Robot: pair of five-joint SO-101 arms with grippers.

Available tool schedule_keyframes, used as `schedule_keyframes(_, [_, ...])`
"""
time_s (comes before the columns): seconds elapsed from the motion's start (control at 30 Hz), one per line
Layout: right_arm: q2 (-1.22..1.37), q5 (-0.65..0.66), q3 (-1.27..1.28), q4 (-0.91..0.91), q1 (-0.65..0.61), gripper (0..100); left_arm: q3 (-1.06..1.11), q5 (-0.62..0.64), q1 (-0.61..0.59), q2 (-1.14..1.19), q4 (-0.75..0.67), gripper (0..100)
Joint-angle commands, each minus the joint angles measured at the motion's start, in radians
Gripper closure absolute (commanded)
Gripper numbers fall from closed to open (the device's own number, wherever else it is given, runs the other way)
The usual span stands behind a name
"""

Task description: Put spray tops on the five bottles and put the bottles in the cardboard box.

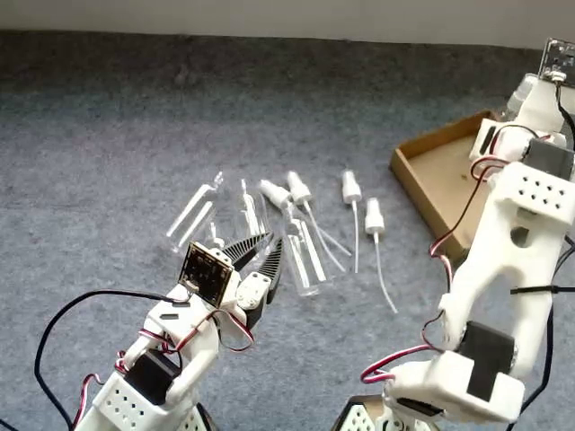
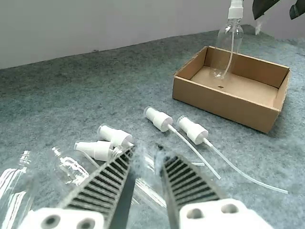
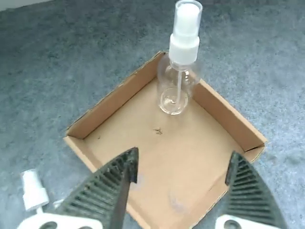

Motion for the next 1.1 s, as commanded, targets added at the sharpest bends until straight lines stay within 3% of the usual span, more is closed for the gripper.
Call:
schedule_keyframes(0.0, [-0.156, 0.009, -0.062, 0.113, -0.068, 74.2, 0.019, -0.008, -0.015, -0.001, 0.003, 99])
schedule_keyframes(0.3, [-0.378, 0.009, -0.041, 0.251, -0.285, 74.2, 0.019, -0.008, -0.058, -0.008, 0.003, 99])
schedule_keyframes(0.63, [-0.461, 0.0, 0.18, 0.3, -0.598, 74.2, 0.005, -0.009, -0.127, -0.008, 0.003, 99])
schedule_keyframes(0.77, [-0.433, -0.002, 0.248, 0.303, -0.657, 74.2, -0.056, -0.11, -0.206, -0.008, 0.025, 99])
schedule_keyframes(0.83, [-0.429, -0.002, 0.254, 0.309, -0.665, 74.2, -0.122, -0.135, -0.234, -0.008, 0.107, 99])
schedule_keyframes(1.07, [-0.418, -0.002, 0.251, 0.312, -0.697, 74.2, -0.512, -0.141, -0.371, -0.008, 0.672, 99])
